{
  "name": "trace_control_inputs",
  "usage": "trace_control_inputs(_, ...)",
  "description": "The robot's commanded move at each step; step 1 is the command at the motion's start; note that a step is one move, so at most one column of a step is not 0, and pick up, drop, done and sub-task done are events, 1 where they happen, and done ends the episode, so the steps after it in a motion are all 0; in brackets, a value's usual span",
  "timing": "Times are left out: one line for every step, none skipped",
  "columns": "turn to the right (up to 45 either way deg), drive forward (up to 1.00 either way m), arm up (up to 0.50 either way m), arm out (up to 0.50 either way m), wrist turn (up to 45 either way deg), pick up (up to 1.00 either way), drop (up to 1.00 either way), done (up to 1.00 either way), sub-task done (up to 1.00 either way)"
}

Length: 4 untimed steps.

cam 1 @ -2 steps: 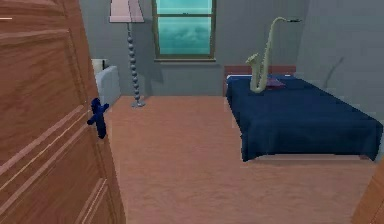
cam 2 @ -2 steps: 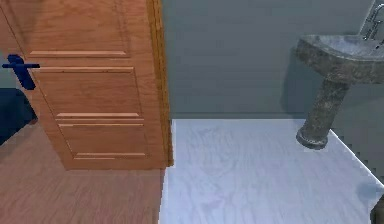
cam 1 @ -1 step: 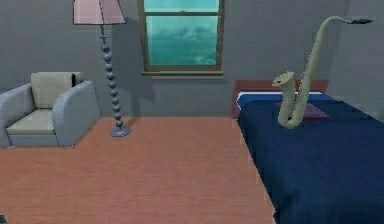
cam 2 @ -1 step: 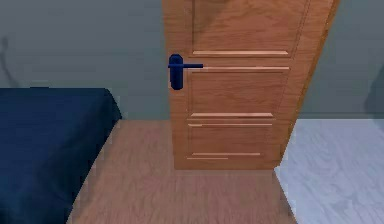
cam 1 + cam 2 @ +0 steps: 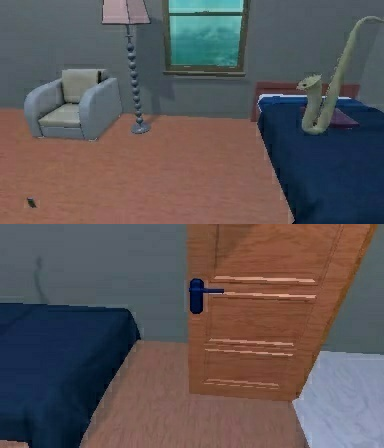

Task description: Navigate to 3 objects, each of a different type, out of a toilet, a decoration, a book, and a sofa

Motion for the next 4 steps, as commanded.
trace_control_inputs(0.0,0.40,0.00,0.00,0.0,0.00,0.00,0.00,0.00)
trace_control_inputs(0.0,0.15,0.00,0.00,0.0,0.00,0.00,0.00,0.00)
trace_control_inputs(-45.0,0.00,0.00,0.00,0.0,0.00,0.00,0.00,0.00)
trace_control_inputs(-33.0,0.00,0.00,0.00,0.0,0.00,0.00,0.00,0.00)
